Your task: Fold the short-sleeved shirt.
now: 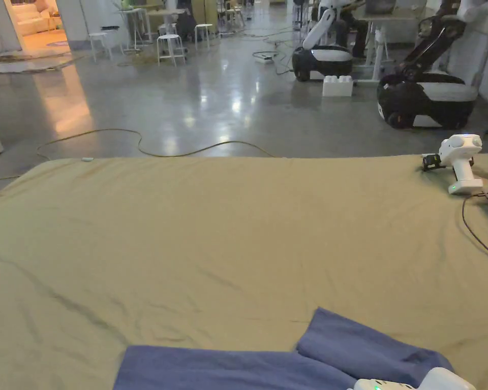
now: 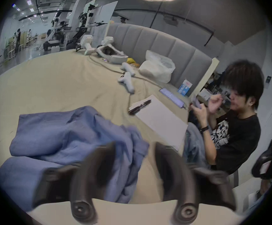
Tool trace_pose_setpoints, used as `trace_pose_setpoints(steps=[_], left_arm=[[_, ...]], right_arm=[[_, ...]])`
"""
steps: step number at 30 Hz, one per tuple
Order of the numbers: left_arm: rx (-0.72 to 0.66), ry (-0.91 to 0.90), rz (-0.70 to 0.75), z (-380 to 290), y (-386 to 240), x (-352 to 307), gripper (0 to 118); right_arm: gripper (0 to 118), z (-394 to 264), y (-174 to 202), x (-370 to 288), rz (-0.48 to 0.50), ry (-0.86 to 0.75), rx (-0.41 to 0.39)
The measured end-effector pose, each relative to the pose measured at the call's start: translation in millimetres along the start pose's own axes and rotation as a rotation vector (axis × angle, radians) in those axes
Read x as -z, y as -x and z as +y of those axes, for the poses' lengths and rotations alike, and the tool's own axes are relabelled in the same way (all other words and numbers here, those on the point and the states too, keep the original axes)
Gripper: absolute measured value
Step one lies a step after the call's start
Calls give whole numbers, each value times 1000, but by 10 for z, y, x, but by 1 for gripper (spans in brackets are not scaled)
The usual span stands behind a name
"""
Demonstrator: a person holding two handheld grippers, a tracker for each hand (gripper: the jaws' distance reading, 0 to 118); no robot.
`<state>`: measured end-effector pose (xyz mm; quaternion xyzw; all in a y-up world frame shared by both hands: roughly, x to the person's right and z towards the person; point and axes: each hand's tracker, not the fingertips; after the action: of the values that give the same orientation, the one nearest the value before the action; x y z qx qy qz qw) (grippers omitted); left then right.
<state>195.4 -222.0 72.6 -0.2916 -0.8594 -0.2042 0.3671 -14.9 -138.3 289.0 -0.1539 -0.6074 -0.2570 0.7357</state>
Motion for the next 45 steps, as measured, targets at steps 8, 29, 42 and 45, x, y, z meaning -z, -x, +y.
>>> trace_pose_setpoints(steps=[8,29,42,45], left_arm=[[213,-298,332,279,218,-2361,79],[12,-719,1114,-1047,-792,-4912,0],[18,-715,1078,-908,-743,-4943,0],[-13,-671,1053,-916,-584,-4906,0]], right_arm=[[0,370,278,-12,134,-163,-64],[0,796,885,-256,178,-503,-206],[0,844,948,-291,171,-477,-215],[0,809,944,-266,179,-458,-224]])
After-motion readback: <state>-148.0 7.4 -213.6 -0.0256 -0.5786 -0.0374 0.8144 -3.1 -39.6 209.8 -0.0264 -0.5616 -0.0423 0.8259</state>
